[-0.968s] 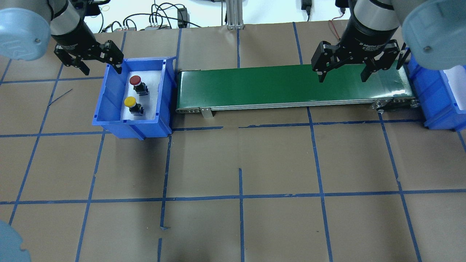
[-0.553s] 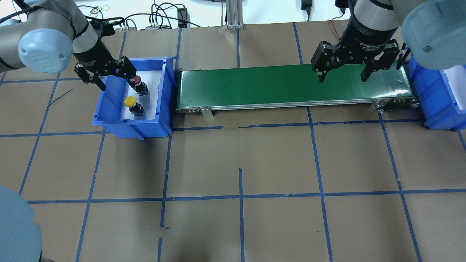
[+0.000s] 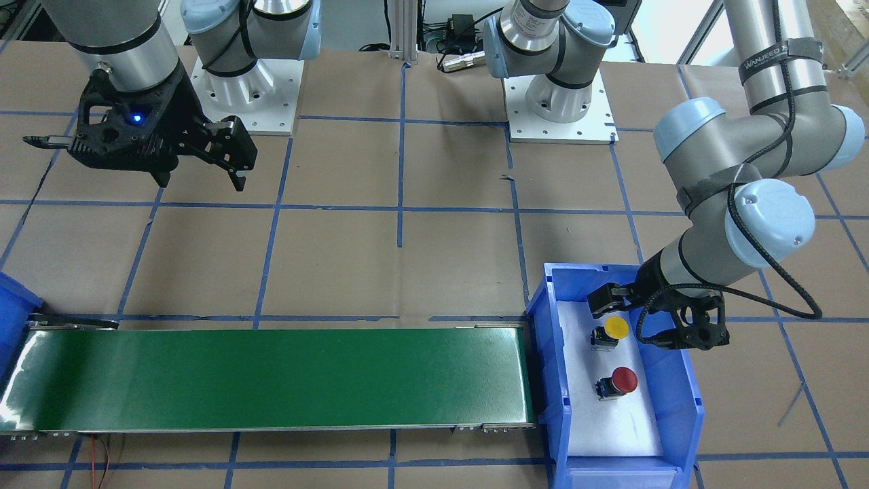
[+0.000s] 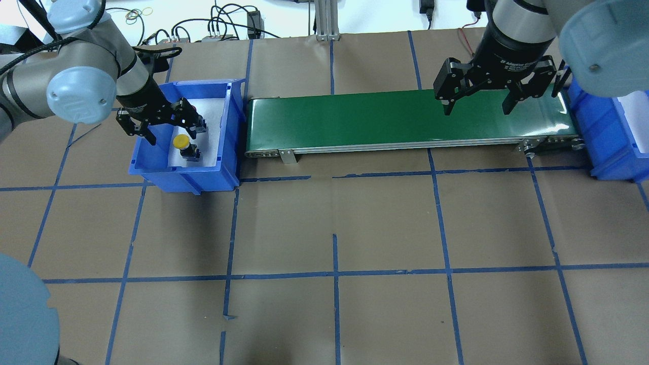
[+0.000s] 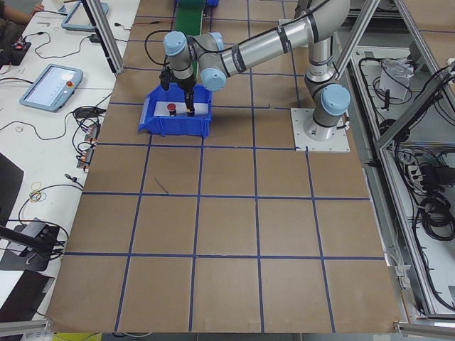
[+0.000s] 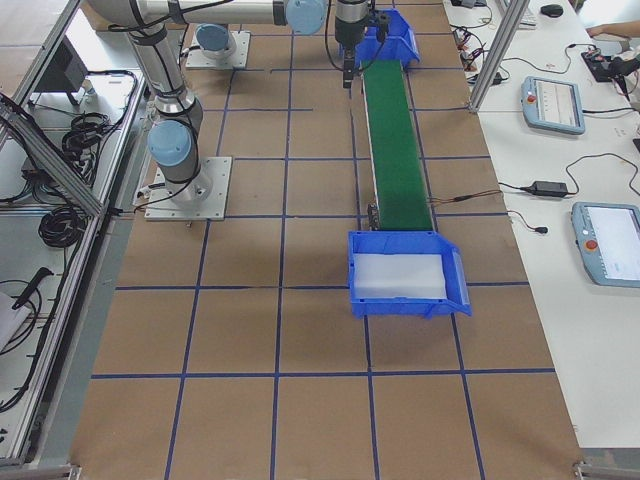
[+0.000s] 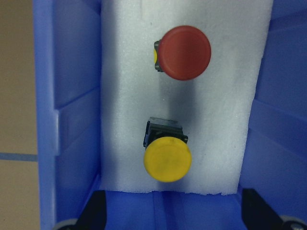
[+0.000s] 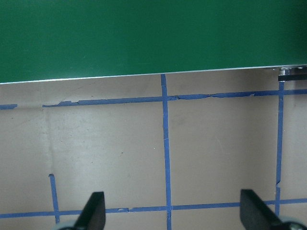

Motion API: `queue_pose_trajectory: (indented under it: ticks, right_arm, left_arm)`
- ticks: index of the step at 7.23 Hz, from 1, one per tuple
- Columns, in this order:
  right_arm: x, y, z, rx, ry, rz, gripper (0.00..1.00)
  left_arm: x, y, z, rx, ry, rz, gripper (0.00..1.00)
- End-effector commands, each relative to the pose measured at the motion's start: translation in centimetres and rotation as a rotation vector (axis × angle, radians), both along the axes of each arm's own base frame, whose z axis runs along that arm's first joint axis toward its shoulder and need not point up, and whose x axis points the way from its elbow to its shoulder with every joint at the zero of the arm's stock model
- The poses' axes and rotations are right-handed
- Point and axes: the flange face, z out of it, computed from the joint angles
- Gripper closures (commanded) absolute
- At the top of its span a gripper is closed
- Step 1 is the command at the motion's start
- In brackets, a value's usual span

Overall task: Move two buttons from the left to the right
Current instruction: 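Lower the open left gripper down onto the yellow button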

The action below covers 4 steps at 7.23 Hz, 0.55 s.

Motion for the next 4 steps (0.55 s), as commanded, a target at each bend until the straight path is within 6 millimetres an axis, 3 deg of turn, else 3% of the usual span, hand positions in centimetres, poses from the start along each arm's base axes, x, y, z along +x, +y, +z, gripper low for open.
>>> queue_pose_trajectory:
  ticks: [1,4]
  right_arm:
    - [-0.02,0.0,0.0,0.0,0.002,0.001,0.0]
    - [-0.02,0.0,0.0,0.0,0.002,0.001,0.0]
  left_arm:
    - [0.05,-0.46,-1.65,-0.005,-0.002,0.006,0.02]
    - [0.11,-0.83,-2.62,-0.002,0.0,0.006,0.04]
